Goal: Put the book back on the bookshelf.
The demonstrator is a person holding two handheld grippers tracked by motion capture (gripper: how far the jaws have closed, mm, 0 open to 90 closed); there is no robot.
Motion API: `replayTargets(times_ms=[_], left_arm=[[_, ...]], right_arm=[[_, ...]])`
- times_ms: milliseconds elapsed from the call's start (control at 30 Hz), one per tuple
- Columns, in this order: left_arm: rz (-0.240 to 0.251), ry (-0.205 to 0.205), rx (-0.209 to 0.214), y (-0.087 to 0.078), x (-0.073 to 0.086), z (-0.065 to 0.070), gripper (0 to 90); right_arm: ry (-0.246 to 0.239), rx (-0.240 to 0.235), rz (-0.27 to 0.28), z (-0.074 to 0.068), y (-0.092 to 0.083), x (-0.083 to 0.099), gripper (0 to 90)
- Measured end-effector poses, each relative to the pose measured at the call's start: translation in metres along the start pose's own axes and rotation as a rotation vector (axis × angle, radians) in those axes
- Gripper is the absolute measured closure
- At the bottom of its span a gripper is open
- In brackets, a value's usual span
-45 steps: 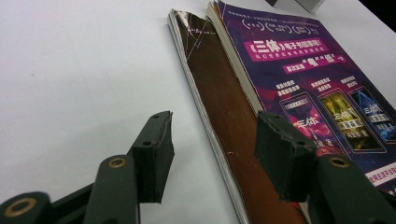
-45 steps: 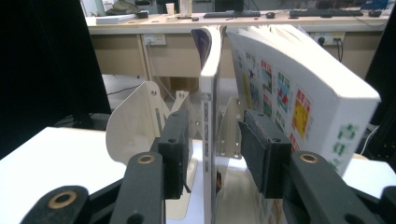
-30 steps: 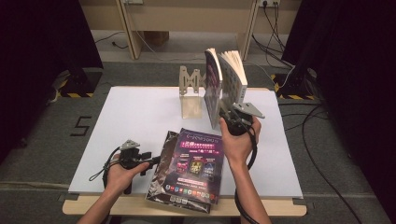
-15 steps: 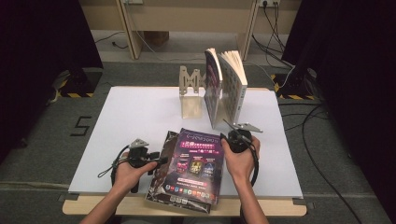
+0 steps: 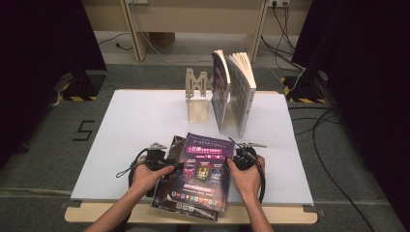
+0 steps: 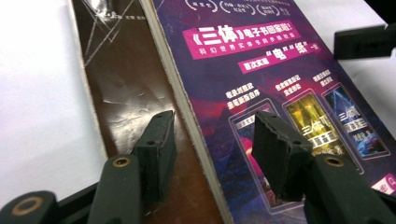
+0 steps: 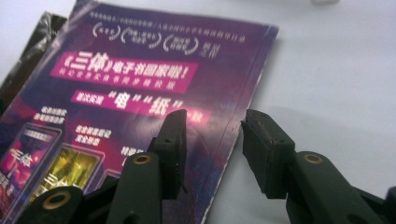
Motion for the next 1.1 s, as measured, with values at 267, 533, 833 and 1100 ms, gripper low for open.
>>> replayTargets(times_ms=[267, 533, 833, 1100], left_arm=[[-0.001, -0.032, 0.019, 0.005, 0.0, 0.006, 48.5], [0.015, -0.088, 0.014, 0.003, -0.003, 0.005, 50.1], [0.098, -0.222, 0.074, -0.009, -0.016, 0.018, 58.9], [0.064, -0.195, 0.029, -0.005, -0.001, 0.015, 58.4]], right_arm=[[0.041, -0.012, -0.012, -0.002, 0.002, 0.007, 57.5], [0.03, 0.0, 0.005, -0.004, 0.003, 0.008, 56.3], [0.041, 0.018, 0.023, -0.004, 0.003, 0.008, 56.4], [0.064, 0.034, 0.038, -0.004, 0.001, 0.01, 56.7]])
Point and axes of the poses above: each handheld gripper's, and its own axes: y roughly forward along the jaws, x roughly out of its underside, z roughly to its right, the point moved 8 cm from there along y, roughly forward along the jaws, and after that the axes turned 12 degrees about z, right-handed, at the moved point
